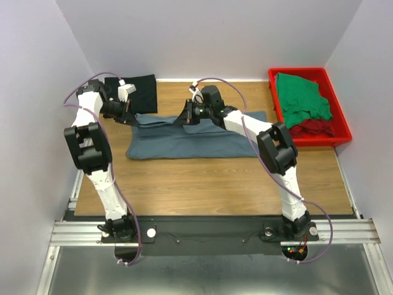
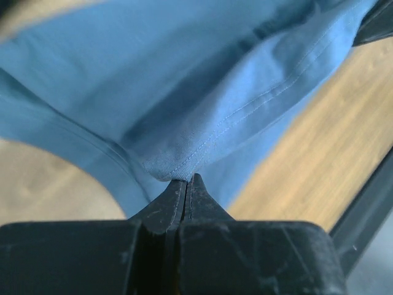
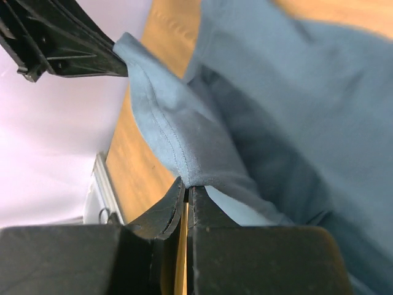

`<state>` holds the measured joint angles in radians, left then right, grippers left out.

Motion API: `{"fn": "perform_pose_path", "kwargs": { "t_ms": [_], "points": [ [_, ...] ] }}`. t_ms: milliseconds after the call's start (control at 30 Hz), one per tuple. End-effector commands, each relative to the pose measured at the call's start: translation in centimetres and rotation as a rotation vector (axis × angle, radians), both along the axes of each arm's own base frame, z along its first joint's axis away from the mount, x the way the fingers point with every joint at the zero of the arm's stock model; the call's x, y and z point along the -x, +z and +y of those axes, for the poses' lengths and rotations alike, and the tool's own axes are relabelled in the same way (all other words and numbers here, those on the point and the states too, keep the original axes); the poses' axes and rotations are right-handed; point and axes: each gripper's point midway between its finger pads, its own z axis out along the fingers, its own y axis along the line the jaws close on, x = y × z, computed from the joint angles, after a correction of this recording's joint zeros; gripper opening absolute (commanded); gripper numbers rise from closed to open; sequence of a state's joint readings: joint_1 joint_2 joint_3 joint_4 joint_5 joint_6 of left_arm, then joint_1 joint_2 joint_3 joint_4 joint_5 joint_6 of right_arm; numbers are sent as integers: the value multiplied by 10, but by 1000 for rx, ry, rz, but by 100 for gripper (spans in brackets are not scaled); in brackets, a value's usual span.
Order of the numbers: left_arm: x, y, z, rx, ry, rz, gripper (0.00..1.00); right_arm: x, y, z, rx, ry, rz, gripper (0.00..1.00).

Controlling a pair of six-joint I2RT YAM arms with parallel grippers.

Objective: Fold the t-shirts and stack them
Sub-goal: Fold the tshirt

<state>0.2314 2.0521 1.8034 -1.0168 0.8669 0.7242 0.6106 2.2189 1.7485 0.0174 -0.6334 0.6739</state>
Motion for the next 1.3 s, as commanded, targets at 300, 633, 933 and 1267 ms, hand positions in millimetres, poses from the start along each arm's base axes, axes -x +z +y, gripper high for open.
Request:
{"fn": "perform_pose_path", "kwargs": {
  "t_ms": [300, 633, 933, 1267],
  "points": [
    [-36, 0, -3, 68, 25, -2, 0, -35, -34, 8, -15, 6, -1, 1],
    [-5, -6, -13, 87, 23, 48, 0, -28, -15, 3, -34, 22, -7, 1],
    [36, -21, -22, 93, 14, 98, 0, -1, -15, -9, -29, 63, 42, 1],
    [69, -49, -16, 40, 31, 184, 0, 21, -42, -21, 11, 81, 123, 1]
  ]
}}
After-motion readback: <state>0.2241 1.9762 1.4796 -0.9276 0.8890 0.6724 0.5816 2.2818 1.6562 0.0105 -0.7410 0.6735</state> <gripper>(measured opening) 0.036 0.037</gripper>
